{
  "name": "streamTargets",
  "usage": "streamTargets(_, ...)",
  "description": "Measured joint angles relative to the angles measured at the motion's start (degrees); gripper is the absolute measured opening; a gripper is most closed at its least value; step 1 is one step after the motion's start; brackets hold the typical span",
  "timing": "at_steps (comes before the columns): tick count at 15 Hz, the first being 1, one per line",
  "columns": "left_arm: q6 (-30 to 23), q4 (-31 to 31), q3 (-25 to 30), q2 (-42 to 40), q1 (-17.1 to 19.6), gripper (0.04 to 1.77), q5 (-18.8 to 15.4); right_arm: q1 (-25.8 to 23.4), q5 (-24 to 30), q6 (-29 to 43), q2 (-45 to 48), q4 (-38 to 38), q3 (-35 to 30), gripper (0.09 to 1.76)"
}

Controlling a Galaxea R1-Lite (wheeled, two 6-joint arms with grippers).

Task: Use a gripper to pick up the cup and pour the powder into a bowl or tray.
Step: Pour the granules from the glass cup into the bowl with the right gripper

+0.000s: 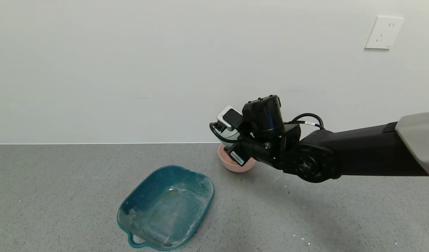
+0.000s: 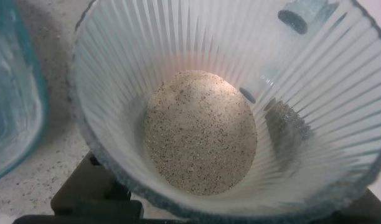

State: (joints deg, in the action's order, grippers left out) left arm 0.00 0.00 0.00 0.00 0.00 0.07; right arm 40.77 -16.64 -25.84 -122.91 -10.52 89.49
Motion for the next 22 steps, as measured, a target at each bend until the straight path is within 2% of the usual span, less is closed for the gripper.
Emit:
streamTargets(6,0.0,0.0,0.0,0.0,0.0,1.76,0.0,3.1,-2.5,-10.6,-2.7,-0.8,1.2,1.35)
streamTargets(9,0.0,0.0,0.0,0.0,0.0,1.76,0.0,3.6,-2.8,-18.4,-3.9,-1.0,1.6,1.35)
streamTargets(14,0.0,0.0,0.0,0.0,0.0,1.76,0.0,4.8,-6.4,-33.0,-5.2,-4.7,1.3,1.35)
streamTargets(22,0.0,0.0,0.0,0.0,0.0,1.76,0.0,8.5,-8.9,-42.8,-7.9,-9.0,1.3,1.35)
